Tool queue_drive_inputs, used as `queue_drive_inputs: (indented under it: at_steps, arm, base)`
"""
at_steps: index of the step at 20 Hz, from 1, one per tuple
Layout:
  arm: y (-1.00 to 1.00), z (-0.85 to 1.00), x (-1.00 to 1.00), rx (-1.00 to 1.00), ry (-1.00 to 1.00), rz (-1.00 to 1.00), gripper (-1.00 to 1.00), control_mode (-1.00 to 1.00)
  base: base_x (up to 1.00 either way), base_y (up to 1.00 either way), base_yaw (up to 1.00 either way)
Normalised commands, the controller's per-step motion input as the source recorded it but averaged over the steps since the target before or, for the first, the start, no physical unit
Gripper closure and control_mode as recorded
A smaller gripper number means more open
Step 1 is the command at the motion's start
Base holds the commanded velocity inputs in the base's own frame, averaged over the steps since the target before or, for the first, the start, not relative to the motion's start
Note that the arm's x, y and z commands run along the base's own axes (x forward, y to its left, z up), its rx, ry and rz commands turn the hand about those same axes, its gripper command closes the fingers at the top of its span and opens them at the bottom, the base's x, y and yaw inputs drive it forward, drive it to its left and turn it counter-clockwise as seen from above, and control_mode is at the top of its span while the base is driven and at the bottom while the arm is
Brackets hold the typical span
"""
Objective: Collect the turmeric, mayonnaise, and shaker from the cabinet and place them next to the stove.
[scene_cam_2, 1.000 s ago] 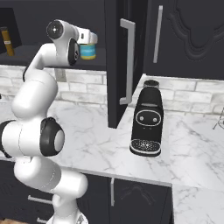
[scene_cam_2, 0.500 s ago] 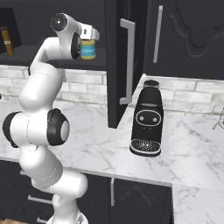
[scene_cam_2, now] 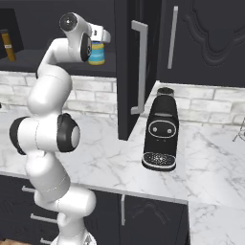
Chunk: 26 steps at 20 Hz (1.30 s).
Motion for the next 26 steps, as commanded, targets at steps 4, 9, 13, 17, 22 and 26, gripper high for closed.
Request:
queue_drive_inputs:
  at_steps: [4, 9, 13, 17, 22, 26]
  arm:
    - [-0.07, -0.13, 0.12, 0.00, 0.02, 0.00, -1.00, -1.00]
    - [-0.05, -0.19, 0.15, 0.00, 0.03, 0.00, -1.00, -1.00]
    - [0.00, -0.21, 0.16, 0.00, 0.04, 0.00, -1.00, -1.00]
    - [0.00, -0.21, 0.18, 0.00, 0.04, 0.00, -1.00, -1.00]
    - [-0.01, -0.25, 0.20, 0.00, 0.04, 0.00, -1.00, -1.00]
    - [-0.05, -0.26, 0.17, 0.00, 0.03, 0.00, 1.00, -1.00]
  base:
    - [0.00, 0.00, 0.00]
    - [0.00, 0.00, 0.00]
    - [0.00, 0.00, 0.00]
    - [0.00, 0.00, 0.00]
    - [0.00, 0.00, 0.00]
    - [0.00, 0.00, 0.00]
